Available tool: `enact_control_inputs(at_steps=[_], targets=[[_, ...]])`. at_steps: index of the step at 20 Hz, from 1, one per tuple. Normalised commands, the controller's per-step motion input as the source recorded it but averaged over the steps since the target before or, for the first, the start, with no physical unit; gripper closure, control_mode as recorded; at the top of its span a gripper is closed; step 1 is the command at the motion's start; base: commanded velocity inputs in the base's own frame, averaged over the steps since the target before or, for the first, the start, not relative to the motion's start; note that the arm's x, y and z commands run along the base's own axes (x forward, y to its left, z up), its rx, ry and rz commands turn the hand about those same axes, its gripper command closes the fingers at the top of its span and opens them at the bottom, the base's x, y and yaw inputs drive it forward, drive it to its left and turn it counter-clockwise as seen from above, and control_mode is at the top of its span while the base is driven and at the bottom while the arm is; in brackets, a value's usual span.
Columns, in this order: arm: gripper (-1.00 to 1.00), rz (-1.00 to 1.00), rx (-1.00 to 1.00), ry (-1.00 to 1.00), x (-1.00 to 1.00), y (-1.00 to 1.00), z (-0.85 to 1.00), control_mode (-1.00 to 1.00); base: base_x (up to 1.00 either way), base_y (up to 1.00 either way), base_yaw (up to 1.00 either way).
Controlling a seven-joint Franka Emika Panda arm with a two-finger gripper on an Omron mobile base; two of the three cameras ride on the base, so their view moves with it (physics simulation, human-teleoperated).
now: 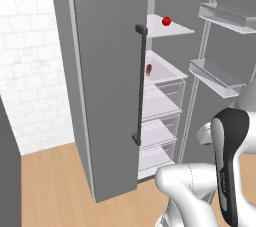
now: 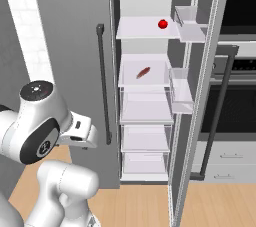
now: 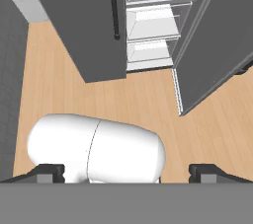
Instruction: Place one tomato and one steak in each tupperware on the nearby counter, to pack two identical lunches.
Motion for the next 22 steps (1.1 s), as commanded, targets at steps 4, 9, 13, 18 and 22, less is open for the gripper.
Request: enact_control_inputs(at_steps=[4, 9, 13, 18, 22], targets=[[-1.0, 0.0, 0.0, 0.0, 0.0, 0.0, 0.0, 1.0, 0.57, -0.29, -0.1], [-1.0, 0.0, 0.0, 0.0, 0.0, 0.0, 0.0, 1.0, 0.55, -0.23, -0.06], [-1.0, 0.0, 0.0, 0.0, 0.0, 0.0, 0.0, 1.0, 0.45, -0.27, -0.02], [-1.0, 0.0, 0.0, 0.0, 0.0, 0.0, 0.0, 1.0, 0.43, -0.32, 0.0], [-1.0, 0.0, 0.0, 0.0, 0.0, 0.0, 0.0, 1.0, 0.46, -0.23, 0.0]])
